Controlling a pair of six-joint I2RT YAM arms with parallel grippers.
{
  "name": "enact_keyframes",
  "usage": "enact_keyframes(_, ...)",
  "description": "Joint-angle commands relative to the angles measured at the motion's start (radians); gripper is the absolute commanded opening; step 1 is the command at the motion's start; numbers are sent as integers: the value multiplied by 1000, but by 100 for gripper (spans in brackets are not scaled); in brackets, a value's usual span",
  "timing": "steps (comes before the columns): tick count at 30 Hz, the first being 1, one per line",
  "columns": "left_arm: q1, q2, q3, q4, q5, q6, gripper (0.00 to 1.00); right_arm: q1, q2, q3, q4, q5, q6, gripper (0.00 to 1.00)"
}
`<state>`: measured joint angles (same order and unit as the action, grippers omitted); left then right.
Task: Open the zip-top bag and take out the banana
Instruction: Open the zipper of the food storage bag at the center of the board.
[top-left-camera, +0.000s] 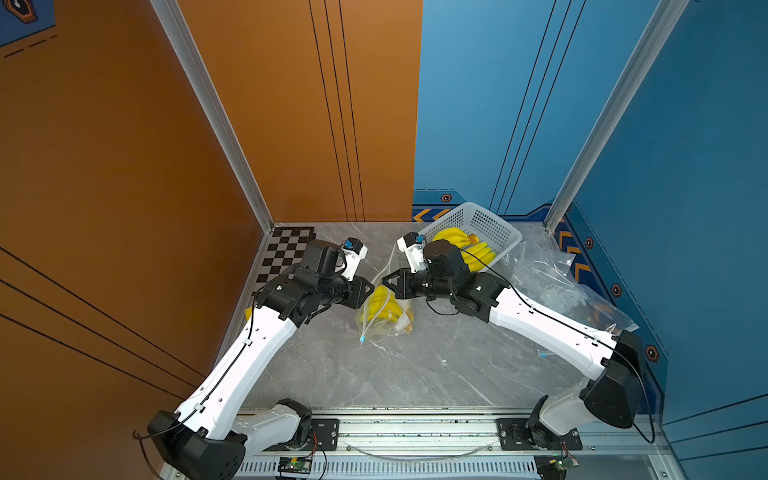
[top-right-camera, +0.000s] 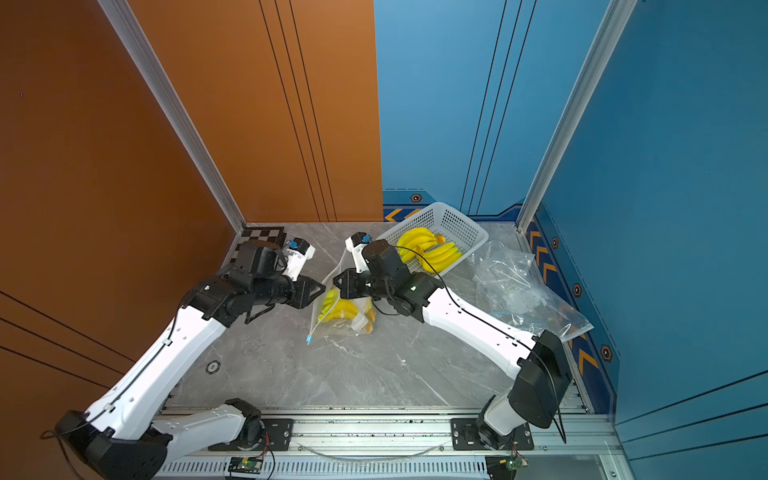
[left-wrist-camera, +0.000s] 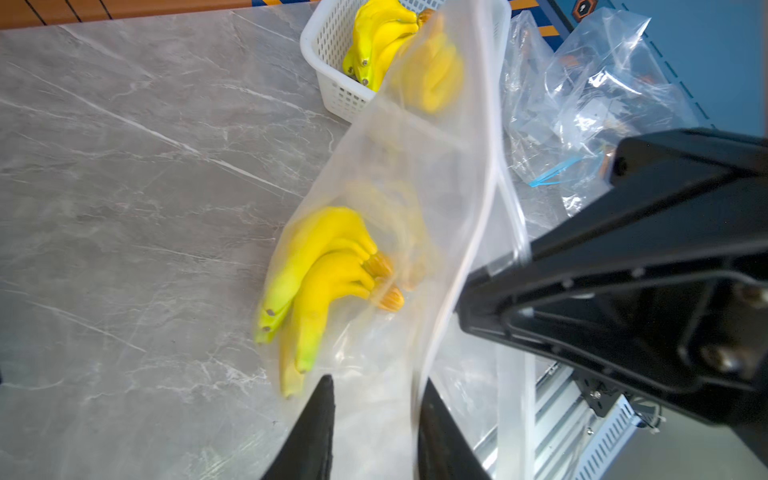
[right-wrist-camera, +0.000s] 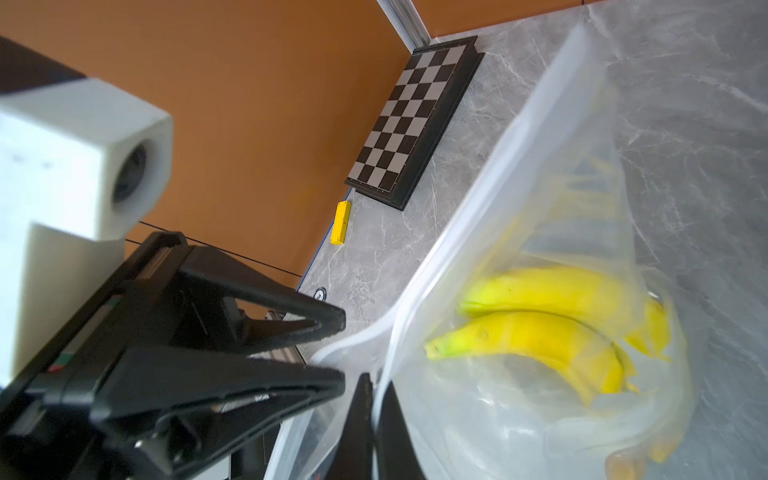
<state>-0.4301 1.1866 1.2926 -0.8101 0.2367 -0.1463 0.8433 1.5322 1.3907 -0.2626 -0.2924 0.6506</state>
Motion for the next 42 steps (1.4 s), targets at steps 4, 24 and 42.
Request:
enact_keyframes(4,-30,88,85,-88,-106,43,19,0,13,129,-301,20,-84,0)
enact_keyframes(24,-19,16,228,-239,-391,43,7,-63,149,531,-974,307,-262,0)
enact_keyframes(42,-79,47,184,-128,-1,139,98,27,229,659,-840,196,-396,0)
